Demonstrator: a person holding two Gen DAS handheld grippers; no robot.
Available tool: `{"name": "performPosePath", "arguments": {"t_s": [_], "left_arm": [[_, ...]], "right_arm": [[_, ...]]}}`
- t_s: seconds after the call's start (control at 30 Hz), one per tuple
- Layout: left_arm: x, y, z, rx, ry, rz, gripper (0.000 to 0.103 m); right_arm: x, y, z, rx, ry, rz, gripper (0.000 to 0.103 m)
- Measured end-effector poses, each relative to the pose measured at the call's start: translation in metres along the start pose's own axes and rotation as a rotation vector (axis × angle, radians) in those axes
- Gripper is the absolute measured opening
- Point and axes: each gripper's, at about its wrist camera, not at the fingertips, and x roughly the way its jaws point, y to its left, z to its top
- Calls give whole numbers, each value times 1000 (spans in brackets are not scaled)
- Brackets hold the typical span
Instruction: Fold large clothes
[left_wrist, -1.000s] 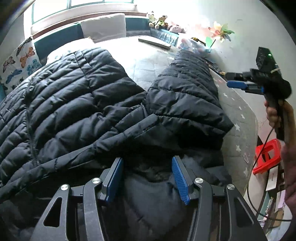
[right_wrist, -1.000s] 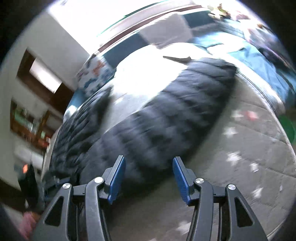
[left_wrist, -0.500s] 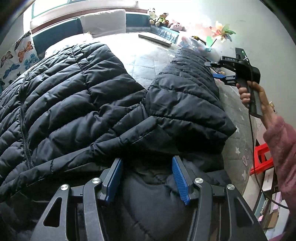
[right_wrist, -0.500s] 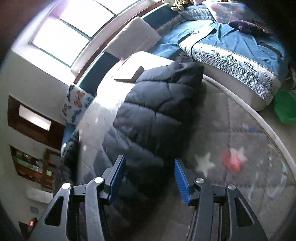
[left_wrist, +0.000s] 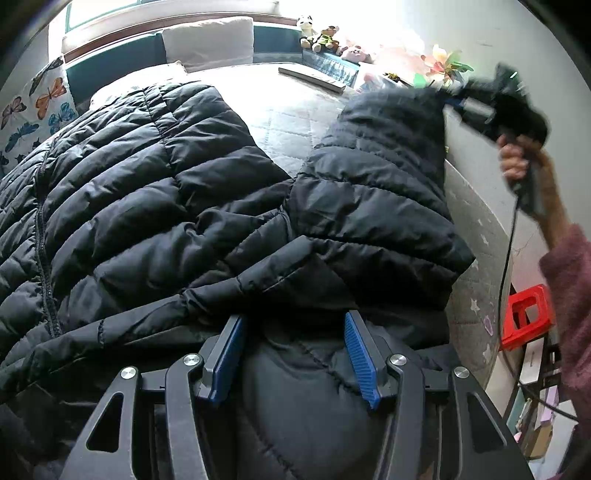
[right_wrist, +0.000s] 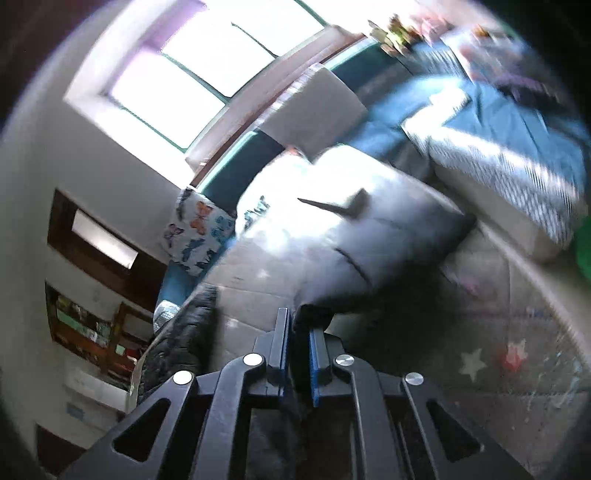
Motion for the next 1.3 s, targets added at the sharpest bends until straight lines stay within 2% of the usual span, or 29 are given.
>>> {"name": "performPosePath", "arguments": {"t_s": [0.17,0.23,0.33,0.4,0.6,0.7,0.8,0.93,1.0,1.07,1.17,1.3], "left_arm": [[-11,-5,1,13,-6,18,59],[-24,-8,0,16,-19,25,59],[-59,-8,-10,22,-78,23,59],[-88,-3,-21,18,-127,48,60],[-185,40,-82,-91,-298,110,60],[-222,72,-125,-173,-355,170,60],[-244,105,-170,-252,-375,221,60],[-251,141,-225,-368,-351,238,60],[-249,152,-247,-415,-344,232,60],[-249,161,-266,-455,-337,217,60],[-250,168,-278,-481,-345,211,60],[-270,172,-277,-491,-405,192,60]], "right_arm": [[-42,83,-2,-170,-71,63,11],[-62,130,-12,-267,-102,97,11],[-83,188,-36,-392,-129,151,11],[-88,218,-51,-458,-137,172,10],[-82,309,-118,-606,-75,288,10],[-62,348,-157,-670,-15,321,10],[-31,378,-202,-732,69,339,10],[30,402,-278,-806,258,342,7],[55,404,-304,-838,339,311,7],[87,404,-342,-883,460,273,7],[97,394,-351,-880,569,260,7],[70,398,-343,-939,558,238,7]]}}
